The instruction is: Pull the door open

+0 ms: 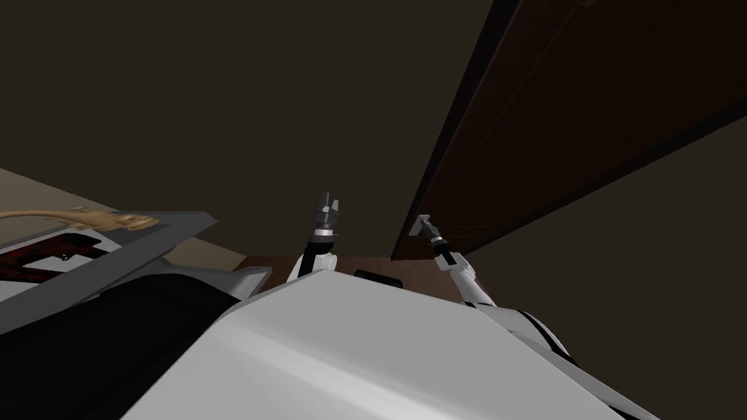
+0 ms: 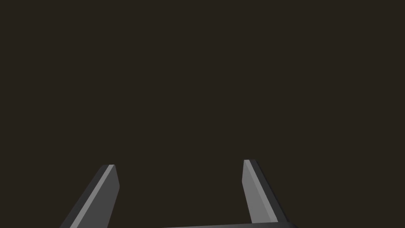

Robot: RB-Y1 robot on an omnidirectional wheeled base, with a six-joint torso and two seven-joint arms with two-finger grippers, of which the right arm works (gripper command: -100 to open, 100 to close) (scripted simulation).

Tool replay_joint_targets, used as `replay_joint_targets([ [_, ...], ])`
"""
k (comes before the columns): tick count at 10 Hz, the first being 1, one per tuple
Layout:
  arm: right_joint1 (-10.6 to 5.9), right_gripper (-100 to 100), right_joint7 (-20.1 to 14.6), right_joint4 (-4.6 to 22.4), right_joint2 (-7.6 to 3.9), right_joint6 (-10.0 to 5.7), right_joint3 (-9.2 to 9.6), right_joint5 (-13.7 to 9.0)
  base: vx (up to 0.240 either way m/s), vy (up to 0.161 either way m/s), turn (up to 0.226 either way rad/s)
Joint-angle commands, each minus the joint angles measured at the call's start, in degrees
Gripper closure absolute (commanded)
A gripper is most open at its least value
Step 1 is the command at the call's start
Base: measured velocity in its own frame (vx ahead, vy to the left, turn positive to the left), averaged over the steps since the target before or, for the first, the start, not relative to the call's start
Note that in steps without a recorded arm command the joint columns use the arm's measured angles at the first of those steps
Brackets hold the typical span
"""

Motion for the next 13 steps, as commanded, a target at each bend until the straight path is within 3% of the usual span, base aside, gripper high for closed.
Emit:
replay_joint_targets([
  [1,-0.12,100,-2.86,-0.20,-0.24,0.41,-0.27,-1.47,-0.051,-0.058,0.093],
  [5,-0.08,100,-8.65,-0.37,-0.15,1.09,-0.29,-5.09,-0.056,-0.055,0.118],
  [6,-0.08,100,-9.06,-0.37,-0.15,1.09,-0.29,-5.09,-0.044,-0.049,0.070],
  [8,-0.06,100,-12.61,-0.50,-0.08,1.60,-0.30,-7.76,-0.074,-0.062,0.128],
  [9,-0.06,100,-13.29,-0.50,-0.08,1.60,-0.30,-7.76,-0.054,-0.042,0.068],
  [13,-0.01,100,-19.68,-0.70,0.03,2.41,-0.32,-12.04,-0.055,-0.049,0.103],
])
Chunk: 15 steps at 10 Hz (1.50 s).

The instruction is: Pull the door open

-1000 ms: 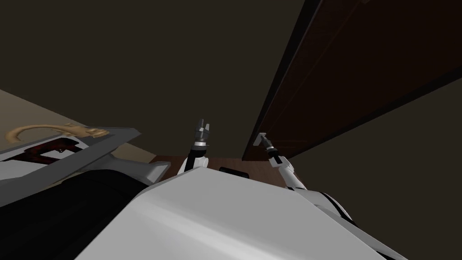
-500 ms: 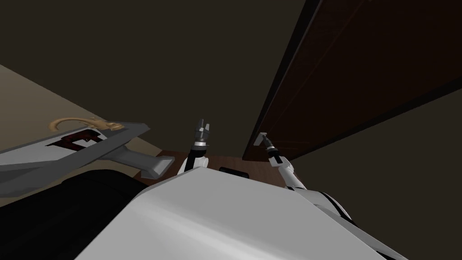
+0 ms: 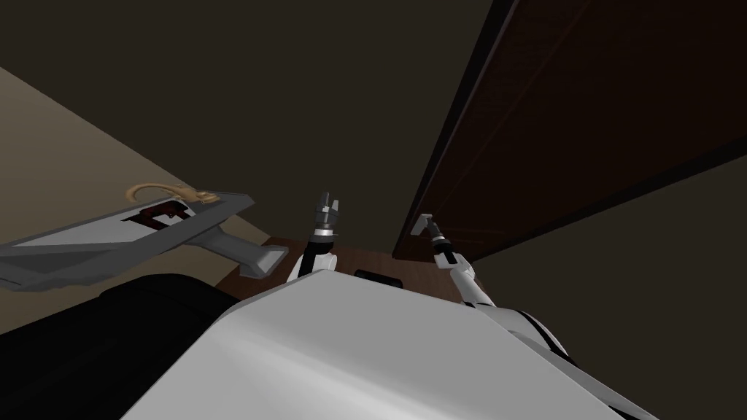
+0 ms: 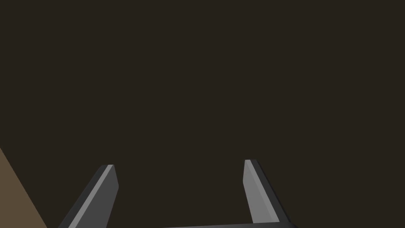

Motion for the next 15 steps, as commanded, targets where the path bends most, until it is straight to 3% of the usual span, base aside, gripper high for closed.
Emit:
replay_joint_targets([
  [1,-0.11,100,-2.86,-0.15,-0.27,0.23,-0.15,-2.30,-0.070,-0.065,0.160],
  [2,-0.11,100,-3.58,-0.15,-0.27,0.23,-0.15,-2.30,-0.057,-0.046,0.069],
  [4,-0.08,100,-7.22,-0.29,-0.19,0.80,-0.17,-5.34,-0.062,-0.042,0.118],
  [5,-0.08,100,-7.87,-0.29,-0.19,0.80,-0.17,-5.34,-0.064,-0.052,0.072],
  [7,-0.04,100,-11.61,-0.44,-0.11,1.40,-0.18,-8.47,-0.065,-0.056,0.130],
  [8,-0.04,100,-12.16,-0.44,-0.11,1.40,-0.18,-8.47,-0.061,-0.044,0.065],
  [10,-0.01,100,-15.82,-0.58,-0.03,2.00,-0.19,-11.65,-0.079,-0.045,0.126],
  [11,-0.01,100,-16.45,-0.58,-0.03,2.00,-0.19,-11.65,-0.059,-0.048,0.047],
  [12,0.01,100,-18.58,-0.66,0.01,2.30,-0.20,-13.27,-0.047,-0.050,0.108],
  [13,1.00,-100,-15.01,-0.95,-0.63,2.25,-0.81,-11.54,-0.035,-0.006,0.049],
  [15,1.43,-100,-13.17,-0.95,-1.06,1.96,-1.23,-10.78,-0.020,0.054,-0.010],
])
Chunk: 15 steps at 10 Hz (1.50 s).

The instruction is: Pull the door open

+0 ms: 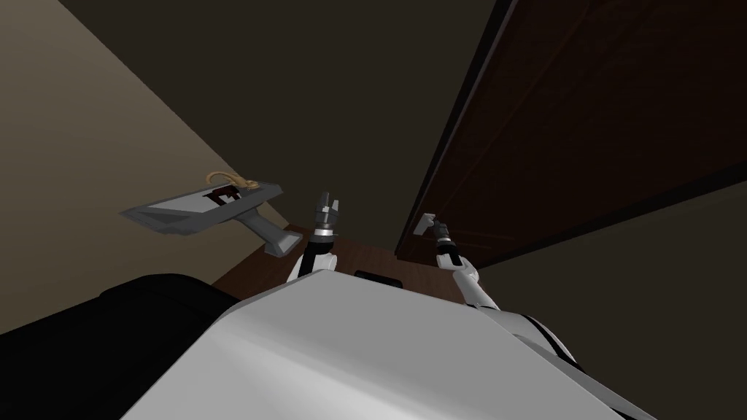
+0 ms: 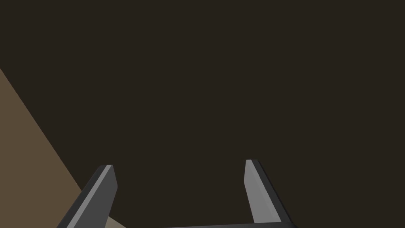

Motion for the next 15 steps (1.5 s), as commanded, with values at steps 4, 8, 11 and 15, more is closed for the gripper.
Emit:
replay_joint_targets([
  [4,1.47,-100,5.88,-0.55,-1.31,-0.55,-1.25,2.27,-0.023,0.041,0.011],
  [8,2.86,-100,12.59,-0.48,-2.72,-1.44,-2.60,4.75,-0.028,0.041,0.012],
  [11,3.62,-100,16.96,-0.44,-3.49,-1.92,-3.35,6.11,-0.025,0.042,0.008],
  [15,4.81,-100,22.75,-0.35,-4.66,-2.64,-4.49,8.21,-0.023,0.036,0.012],
])
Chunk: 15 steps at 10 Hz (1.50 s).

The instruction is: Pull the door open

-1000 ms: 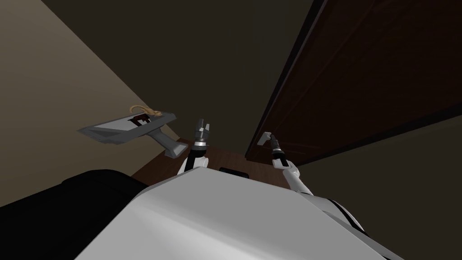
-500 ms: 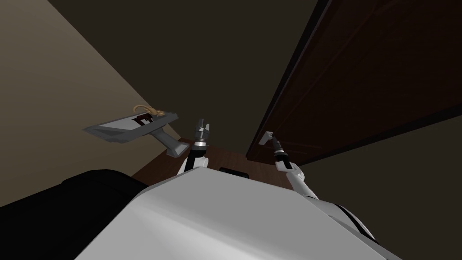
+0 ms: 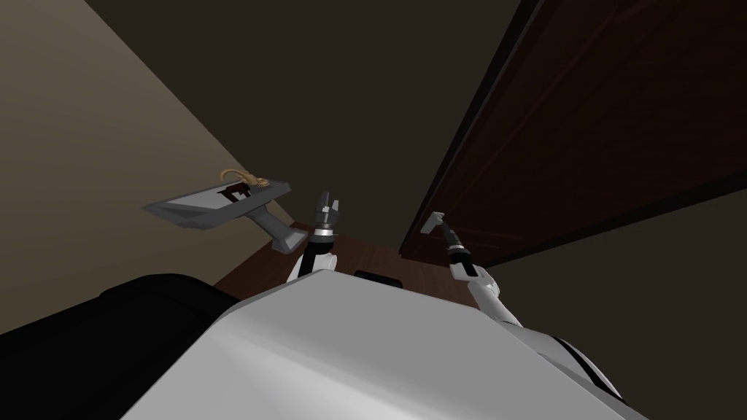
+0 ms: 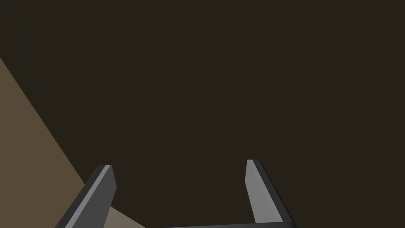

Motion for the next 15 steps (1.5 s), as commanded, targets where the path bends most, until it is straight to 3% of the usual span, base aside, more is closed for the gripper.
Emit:
replay_joint_targets([
  [1,0.41,-100,2.24,-0.31,-0.22,-0.08,-0.24,0.43,-0.019,0.028,0.000],
  [15,4.21,-100,22.12,0.09,-3.81,-2.26,-3.84,7.02,-0.021,0.034,0.009],
])
